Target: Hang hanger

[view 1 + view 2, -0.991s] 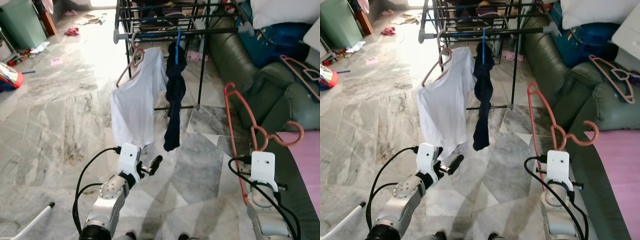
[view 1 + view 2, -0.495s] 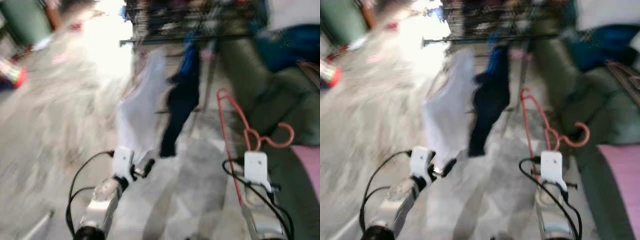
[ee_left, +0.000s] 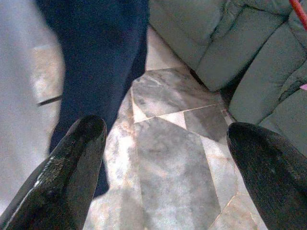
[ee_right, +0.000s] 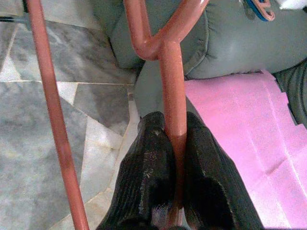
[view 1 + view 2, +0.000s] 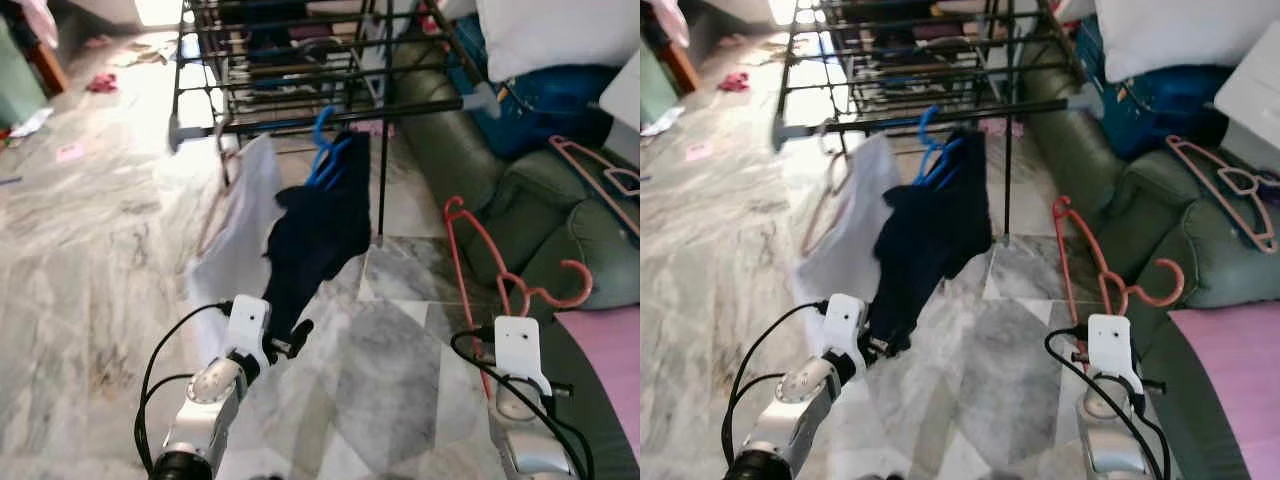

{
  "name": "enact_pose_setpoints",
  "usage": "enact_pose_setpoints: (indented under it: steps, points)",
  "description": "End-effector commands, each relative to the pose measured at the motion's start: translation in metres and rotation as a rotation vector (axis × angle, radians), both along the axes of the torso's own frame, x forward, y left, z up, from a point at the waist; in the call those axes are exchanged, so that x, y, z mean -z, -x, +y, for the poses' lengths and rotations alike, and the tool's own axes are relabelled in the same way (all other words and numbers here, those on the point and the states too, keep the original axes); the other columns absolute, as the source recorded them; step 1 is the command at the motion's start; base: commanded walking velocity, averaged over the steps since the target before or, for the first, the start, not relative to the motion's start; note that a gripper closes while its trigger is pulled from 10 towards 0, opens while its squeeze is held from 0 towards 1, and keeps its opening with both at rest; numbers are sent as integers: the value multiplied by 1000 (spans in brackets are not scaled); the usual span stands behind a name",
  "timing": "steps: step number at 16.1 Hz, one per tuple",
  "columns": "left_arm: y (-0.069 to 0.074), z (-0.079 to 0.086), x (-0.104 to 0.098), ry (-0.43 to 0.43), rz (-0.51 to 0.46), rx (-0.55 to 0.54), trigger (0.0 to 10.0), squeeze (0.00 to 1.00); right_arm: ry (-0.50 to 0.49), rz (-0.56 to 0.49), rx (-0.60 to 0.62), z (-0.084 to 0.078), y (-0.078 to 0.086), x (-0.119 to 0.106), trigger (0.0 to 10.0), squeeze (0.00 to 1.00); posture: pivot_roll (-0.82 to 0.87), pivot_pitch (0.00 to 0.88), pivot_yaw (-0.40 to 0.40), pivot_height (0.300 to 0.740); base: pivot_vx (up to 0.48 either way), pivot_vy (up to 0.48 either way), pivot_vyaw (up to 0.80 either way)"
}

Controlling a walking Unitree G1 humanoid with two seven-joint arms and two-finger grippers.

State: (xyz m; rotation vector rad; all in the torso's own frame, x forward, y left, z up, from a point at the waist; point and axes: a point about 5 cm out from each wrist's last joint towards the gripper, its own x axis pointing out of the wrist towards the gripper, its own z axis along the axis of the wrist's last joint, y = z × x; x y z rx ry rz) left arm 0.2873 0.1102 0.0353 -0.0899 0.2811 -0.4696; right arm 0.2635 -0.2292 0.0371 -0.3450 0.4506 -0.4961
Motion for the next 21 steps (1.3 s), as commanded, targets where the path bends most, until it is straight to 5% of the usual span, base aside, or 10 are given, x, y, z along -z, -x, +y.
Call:
enact_pose_setpoints:
  steps: [1, 6, 21]
  points:
    - [2, -8, 1, 2, 4, 23, 10000, 0, 34, 31, -2, -7, 3, 2, 10000, 0, 21, 168, 1, 740, 431, 0, 0]
    - [3, -7, 4, -6, 14, 14, 10000, 0, 109, 65, -122, 4, -4, 4, 10000, 0, 26, 173, 2, 740, 408, 0, 0]
    - [0, -2, 4, -9, 9, -3, 10000, 0, 51, 100, -267, 32, -5, 17, 10000, 0, 35, 169, 11, 740, 198, 152, 0]
